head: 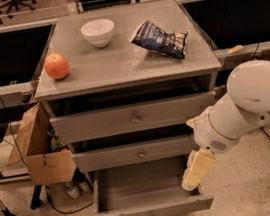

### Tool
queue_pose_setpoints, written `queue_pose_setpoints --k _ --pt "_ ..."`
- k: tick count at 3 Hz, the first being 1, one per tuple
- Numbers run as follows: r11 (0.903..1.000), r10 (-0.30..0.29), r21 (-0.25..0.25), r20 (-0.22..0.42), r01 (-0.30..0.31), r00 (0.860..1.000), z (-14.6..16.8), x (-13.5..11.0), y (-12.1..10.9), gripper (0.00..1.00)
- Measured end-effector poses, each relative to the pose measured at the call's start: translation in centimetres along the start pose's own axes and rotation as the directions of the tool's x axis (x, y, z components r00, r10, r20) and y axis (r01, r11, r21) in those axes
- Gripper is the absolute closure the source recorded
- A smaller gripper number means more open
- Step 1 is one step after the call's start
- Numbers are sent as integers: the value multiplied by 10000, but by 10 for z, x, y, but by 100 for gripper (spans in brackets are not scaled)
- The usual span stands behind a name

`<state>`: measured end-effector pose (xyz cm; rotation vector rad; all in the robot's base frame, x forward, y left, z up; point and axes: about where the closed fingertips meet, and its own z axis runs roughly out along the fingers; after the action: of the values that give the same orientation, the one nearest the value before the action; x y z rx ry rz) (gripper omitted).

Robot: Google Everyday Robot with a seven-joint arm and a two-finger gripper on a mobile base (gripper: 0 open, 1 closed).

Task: Close bottom drawer

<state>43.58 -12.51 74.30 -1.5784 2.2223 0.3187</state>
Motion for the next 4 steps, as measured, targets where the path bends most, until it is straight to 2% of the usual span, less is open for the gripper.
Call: queue_pose_setpoints --k 1,2,3,4 --pt "9998 18 -208 290 -12 9996 16 10 -5 0" --pt "9979 169 -640 1211 -92 9925 66 39 -10 0" --pt "9993 243 -325 2695 -162 9627 119 64 -28 0" --pt "9975 -83 669 4203 -218 9074 155 70 -63 0"
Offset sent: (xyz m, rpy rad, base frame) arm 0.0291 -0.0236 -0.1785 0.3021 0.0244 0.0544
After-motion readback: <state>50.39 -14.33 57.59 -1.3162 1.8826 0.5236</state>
